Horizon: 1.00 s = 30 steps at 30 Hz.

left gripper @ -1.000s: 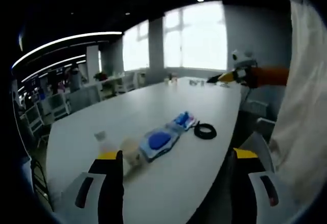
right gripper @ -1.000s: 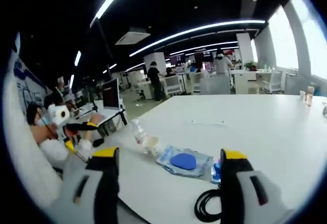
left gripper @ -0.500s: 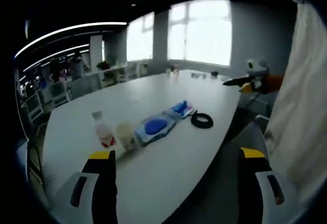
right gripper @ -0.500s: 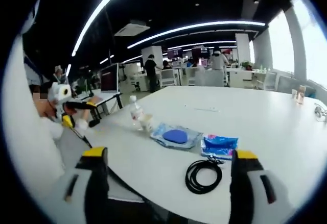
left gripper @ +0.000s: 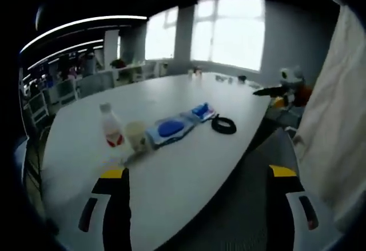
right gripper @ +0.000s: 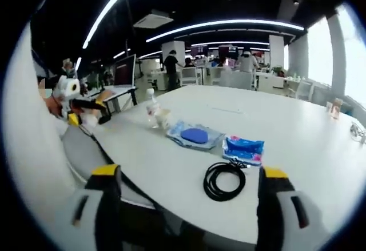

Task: Arrange the tabletop items into an orderly group along one side of the table until the central work area is clear of visible clutter.

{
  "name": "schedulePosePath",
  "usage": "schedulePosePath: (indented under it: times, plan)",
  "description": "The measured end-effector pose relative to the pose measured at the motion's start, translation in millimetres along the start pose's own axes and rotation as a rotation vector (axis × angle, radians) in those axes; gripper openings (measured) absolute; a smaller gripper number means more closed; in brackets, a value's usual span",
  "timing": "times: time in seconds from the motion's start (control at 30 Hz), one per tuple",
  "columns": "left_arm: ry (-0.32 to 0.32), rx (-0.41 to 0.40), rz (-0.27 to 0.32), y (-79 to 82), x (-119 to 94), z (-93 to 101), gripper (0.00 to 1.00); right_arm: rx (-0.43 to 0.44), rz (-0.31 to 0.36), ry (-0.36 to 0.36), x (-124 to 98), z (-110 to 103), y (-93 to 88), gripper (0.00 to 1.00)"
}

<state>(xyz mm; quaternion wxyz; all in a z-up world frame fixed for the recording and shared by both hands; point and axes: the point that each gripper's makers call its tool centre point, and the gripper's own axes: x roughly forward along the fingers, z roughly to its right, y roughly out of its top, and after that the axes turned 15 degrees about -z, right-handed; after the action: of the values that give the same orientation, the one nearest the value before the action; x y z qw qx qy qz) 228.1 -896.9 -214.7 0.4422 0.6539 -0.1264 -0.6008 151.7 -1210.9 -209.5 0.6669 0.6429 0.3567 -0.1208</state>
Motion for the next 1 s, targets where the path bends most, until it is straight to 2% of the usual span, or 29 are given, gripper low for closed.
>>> schedulePosePath:
  times: [0.23,0.6,1.0]
  plan:
    - [-0.017,-0.029,-0.018,-2.9,10,6.1,0.96,-0.004,-0.014,-0.013,2,5,-4.5,0.97]
    - [-0.024,-0.009,-0.023,-0.3,12,7.5,0.96,-0.007,-0.037,-0.017,3,5,-8.8,0.95]
    - [-0.030,-0.005,-0.011,3.2,14,9.9,0.94,-0.023,-0.032,-0.023,3,4,-3.0,0.93]
